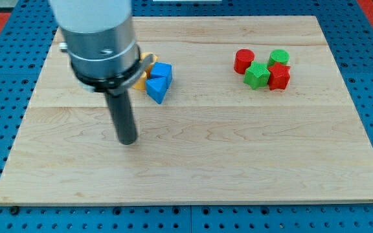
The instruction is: Push the red circle diagonal top left to the green circle
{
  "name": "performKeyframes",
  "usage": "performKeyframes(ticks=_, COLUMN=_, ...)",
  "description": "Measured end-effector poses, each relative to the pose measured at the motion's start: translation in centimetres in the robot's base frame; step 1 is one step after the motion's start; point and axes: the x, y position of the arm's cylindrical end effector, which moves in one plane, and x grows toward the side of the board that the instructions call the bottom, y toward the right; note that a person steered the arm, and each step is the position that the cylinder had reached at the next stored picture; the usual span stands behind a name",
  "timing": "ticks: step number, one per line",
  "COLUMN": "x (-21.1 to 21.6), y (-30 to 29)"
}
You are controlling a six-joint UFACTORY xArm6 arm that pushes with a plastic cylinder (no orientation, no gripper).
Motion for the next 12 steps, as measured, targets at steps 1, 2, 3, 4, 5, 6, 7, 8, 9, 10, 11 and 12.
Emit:
performKeyframes(ticks=1, x=-1.0, y=-6.1)
performKeyframes(ticks=2, x=-4.3, y=-5.8)
performKeyframes(ticks=3, x=-8.0, y=-5.2)
performKeyframes(ticks=4, x=-8.0, y=-5.2)
performKeyframes(ticks=5, x=-9.1, y=-5.2)
performKeyframes(ticks=6, x=-10.4, y=-5.2)
performKeyframes(ticks=7, x=-11.0, y=-5.2)
performKeyframes(ticks=8, x=-11.3, y=-5.2)
performKeyframes(ticks=9, x=-6.1, y=-3.4)
performKeyframes(ticks=10, x=-2.4, y=4.4)
performKeyframes(ticks=11, x=-3.8, y=11.3)
performKeyframes(ticks=12, x=-4.0, y=18.3)
